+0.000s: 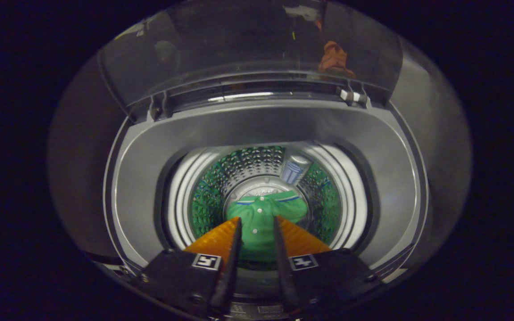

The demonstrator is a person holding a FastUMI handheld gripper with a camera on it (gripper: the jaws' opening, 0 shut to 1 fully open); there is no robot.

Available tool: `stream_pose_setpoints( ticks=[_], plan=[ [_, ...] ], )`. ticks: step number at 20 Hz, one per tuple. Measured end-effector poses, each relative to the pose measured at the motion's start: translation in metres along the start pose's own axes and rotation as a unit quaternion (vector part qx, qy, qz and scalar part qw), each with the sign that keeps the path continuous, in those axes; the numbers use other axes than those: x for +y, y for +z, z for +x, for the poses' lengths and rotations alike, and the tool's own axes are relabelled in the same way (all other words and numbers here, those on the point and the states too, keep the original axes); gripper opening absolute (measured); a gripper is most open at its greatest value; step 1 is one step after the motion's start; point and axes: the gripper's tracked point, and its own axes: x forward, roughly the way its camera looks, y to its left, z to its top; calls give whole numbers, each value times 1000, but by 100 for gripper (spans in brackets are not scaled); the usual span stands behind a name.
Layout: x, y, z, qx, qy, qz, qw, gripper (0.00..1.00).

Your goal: Put the clothes into the washing machine and then close the washing machine lid.

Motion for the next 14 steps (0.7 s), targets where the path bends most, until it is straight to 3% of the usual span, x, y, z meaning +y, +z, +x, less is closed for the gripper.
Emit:
stream_pose_setpoints(
  ticks=[2, 5, 14],
  plan=[
    [0, 9, -7, -29, -10, -15, 999, 57],
    [3, 13, -14, -49, -13, -30, 998, 66],
    [-8, 28, -49, -110, -28, -52, 992, 66]
  ],
)
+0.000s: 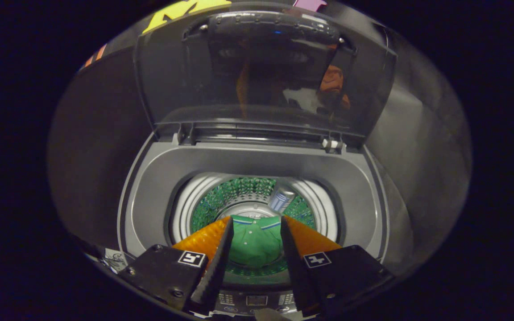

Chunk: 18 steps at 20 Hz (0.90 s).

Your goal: Put the clothes into the washing machine and then close the washing machine lid.

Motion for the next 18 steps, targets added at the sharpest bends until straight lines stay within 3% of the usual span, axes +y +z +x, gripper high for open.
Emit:
stream_pose_setpoints(
  ticks=[7, 18],
  plan=[
    [-7, 59, -38, -80, 4, -3, 997, 66],
    [-28, 172, -110, -190, 19, 52, 980, 66]
  ],
)
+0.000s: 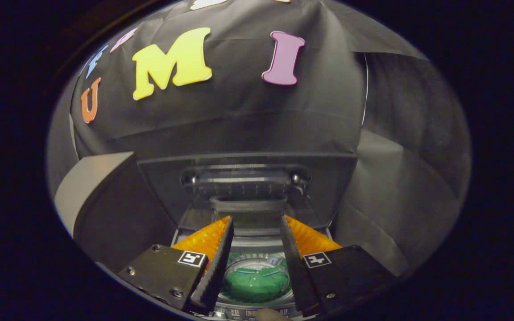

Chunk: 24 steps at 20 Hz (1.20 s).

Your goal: Put the clothes into the washing machine and then close the washing machine lid.

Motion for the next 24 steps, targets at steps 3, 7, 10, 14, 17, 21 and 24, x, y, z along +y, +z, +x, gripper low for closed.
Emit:
stream_pose_setpoints(
  ticks=[3, 7, 10, 14, 17, 21, 24],
  plan=[
    [-2, 39, -8, -35, -3, -8, 999, 66],
    [10, 80, -1, -61, 4, -7, 998, 87],
    [14, 101, 11, -72, 2, -11, 997, 87],
    [25, 116, 37, -73, -1, -19, 997, 87],
    [33, 113, 57, -61, 0, -22, 998, 87],
    [39, 109, 76, -54, -4, -14, 998, 87],
    [39, 93, 88, -40, -11, -21, 999, 87]
  ],
)
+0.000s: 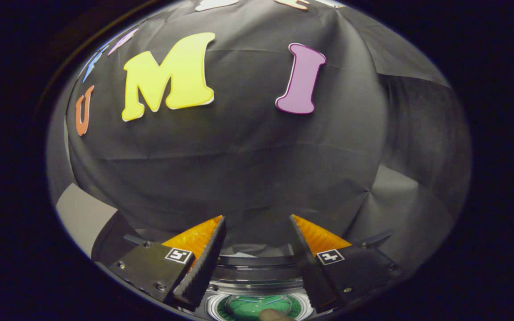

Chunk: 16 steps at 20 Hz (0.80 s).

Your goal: Put the clothes into the washing machine and then close the washing machine lid.

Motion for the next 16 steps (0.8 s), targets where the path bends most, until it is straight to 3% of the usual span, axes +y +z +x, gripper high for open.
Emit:
stream_pose_setpoints(
  ticks=[2, 4, 16],
  plan=[
    [-1, 1, -4, -17, 2, 4, 1000, 88],
    [-2, 0, -1, -31, 4, 9, 999, 96],
    [-5, -11, -33, -109, -15, 14, 994, 96]
  ],
)
